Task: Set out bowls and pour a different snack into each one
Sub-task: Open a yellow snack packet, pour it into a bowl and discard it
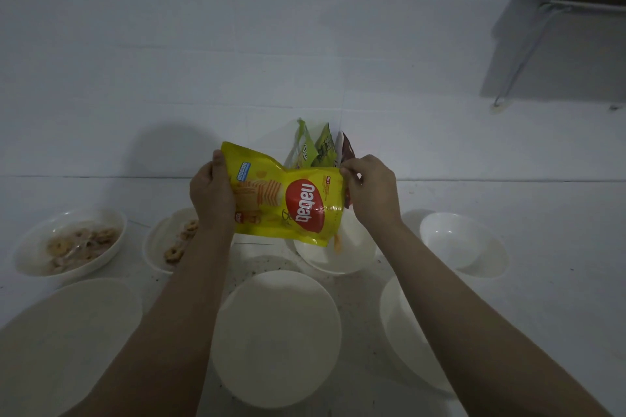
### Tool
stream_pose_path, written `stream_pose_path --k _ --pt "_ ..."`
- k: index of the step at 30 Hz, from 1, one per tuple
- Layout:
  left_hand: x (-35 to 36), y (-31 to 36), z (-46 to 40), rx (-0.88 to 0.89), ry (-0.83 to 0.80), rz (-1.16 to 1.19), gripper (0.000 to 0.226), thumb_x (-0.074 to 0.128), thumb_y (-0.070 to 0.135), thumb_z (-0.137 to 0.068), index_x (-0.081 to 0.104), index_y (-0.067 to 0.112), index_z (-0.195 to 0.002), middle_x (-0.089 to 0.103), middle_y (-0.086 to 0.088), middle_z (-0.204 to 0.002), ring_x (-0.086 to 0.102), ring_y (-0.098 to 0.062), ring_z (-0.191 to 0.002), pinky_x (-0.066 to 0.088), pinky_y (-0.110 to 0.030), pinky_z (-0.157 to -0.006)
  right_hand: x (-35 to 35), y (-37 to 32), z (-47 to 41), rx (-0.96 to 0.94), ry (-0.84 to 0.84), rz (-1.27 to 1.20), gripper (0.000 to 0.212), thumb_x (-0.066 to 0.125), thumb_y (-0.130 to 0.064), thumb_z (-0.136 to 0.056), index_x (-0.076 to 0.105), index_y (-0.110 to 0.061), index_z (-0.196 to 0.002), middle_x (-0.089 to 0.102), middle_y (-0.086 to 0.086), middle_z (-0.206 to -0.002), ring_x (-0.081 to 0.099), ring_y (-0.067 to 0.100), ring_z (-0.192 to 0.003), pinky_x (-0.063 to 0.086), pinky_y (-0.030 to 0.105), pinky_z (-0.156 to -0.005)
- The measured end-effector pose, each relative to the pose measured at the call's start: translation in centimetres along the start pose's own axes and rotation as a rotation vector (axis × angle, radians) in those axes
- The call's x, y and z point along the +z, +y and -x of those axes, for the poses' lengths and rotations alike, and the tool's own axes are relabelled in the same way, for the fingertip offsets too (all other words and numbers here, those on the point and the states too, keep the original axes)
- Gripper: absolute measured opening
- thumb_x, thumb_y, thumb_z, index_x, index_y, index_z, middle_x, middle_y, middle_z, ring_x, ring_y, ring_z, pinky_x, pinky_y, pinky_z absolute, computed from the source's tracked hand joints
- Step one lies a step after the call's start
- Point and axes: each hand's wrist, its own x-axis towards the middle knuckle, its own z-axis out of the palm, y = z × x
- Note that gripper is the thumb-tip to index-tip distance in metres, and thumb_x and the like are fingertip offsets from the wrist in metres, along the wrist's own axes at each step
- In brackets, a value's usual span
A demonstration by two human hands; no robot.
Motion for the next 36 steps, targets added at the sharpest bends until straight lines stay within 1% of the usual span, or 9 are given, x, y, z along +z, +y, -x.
stream_pose_path --k 4,9,13,16,22,28,30,32,36 --pt "0.0 -0.2 -0.1 0.026 -0.008 -0.02 0.048 0.044 0.043 -0.101 0.048 0.013 -0.064 0.047 0.002 -0.061 0.043 -0.008 -0.055 0.036 -0.02 -0.051 0.0 0.1 -0.1 -0.009 -0.027 0.068 0.021 0.054 -0.011 -0.097 0.075 -0.009 -0.1 0.064 0.009 -0.092 0.054 0.026 -0.092 0.03 0.028 -0.068" --pt "-0.1 0.1 -0.4 0.047 -0.005 -0.032 0.049 0.044 0.044 -0.1 0.048 0.011 -0.064 0.046 0.002 -0.06 0.041 -0.008 -0.055 0.035 -0.022 -0.052 -0.5 -0.2 -0.2 -0.051 -0.076 0.175 0.024 0.052 -0.011 -0.097 0.075 -0.013 -0.103 0.063 0.007 -0.093 0.053 0.026 -0.096 0.038 0.033 -0.067" --pt "0.0 0.8 -0.2 0.083 -0.011 -0.08 0.05 0.044 0.04 -0.101 0.038 0.019 -0.056 0.04 0.003 -0.057 0.037 -0.008 -0.053 0.031 -0.021 -0.051 -0.6 -0.2 -0.1 -0.038 -0.1 0.204 0.024 0.05 -0.01 -0.097 0.073 -0.013 -0.099 0.055 0.001 -0.086 0.054 0.025 -0.093 0.039 0.033 -0.064" --pt "-0.2 1.0 -0.3 0.093 -0.016 -0.081 0.051 0.044 0.039 -0.101 0.036 0.02 -0.055 0.038 0.005 -0.055 0.036 -0.007 -0.052 0.029 -0.021 -0.05 -0.4 -0.2 0.1 -0.02 -0.111 0.203 0.023 0.05 -0.01 -0.096 0.073 -0.013 -0.099 0.059 0.003 -0.089 0.055 0.025 -0.092 0.042 0.034 -0.064" --pt "-0.6 0.4 -0.7 0.065 -0.014 -0.051 0.05 0.044 0.044 -0.1 0.04 0.016 -0.059 0.04 0.003 -0.057 0.037 -0.01 -0.054 0.031 -0.026 -0.052 -0.3 -0.7 -0.2 -0.024 -0.113 0.208 0.022 0.049 -0.011 -0.097 0.071 -0.013 -0.098 0.052 -0.002 -0.087 0.049 0.017 -0.082 0.039 0.031 -0.062" --pt "-0.7 0.2 -1.0 0.059 -0.007 -0.038 0.051 0.044 0.047 -0.098 0.048 0.01 -0.064 0.045 0.002 -0.059 0.041 -0.013 -0.058 0.035 -0.03 -0.057 0.1 -0.7 -0.1 -0.033 -0.101 0.21 0.021 0.048 -0.011 -0.097 0.068 -0.011 -0.096 0.05 -0.003 -0.086 0.053 0.02 -0.08 0.038 0.03 -0.058" --pt "-0.7 0.3 -1.0 0.062 -0.009 -0.033 0.053 0.044 0.048 -0.098 0.048 0.007 -0.064 0.045 0.001 -0.06 0.041 -0.014 -0.058 0.036 -0.03 -0.057 0.2 -0.5 0.0 -0.028 -0.102 0.204 0.022 0.048 -0.01 -0.097 0.07 -0.012 -0.097 0.056 0.0 -0.088 0.057 0.023 -0.083 0.04 0.032 -0.06" --pt "-0.7 0.8 -0.7 0.075 -0.011 -0.042 0.051 0.045 0.044 -0.1 0.044 0.013 -0.06 0.043 0.003 -0.057 0.04 -0.009 -0.054 0.034 -0.024 -0.053 0.2 -0.3 0.0 -0.054 -0.117 0.247 0.025 0.049 -0.009 -0.096 0.072 -0.015 -0.1 0.063 0.003 -0.093 0.06 0.026 -0.087 0.042 0.035 -0.072" --pt "-0.7 1.1 -0.3 0.097 -0.012 -0.045 0.05 0.045 0.04 -0.101 0.037 0.02 -0.056 0.038 0.005 -0.055 0.036 -0.004 -0.049 0.03 -0.016 -0.047 0.1 -0.3 -0.1 -0.039 -0.087 0.294 0.026 0.047 -0.009 -0.096 0.071 -0.017 -0.102 0.065 0.002 -0.096 0.06 0.026 -0.091 0.029 0.036 -0.08"
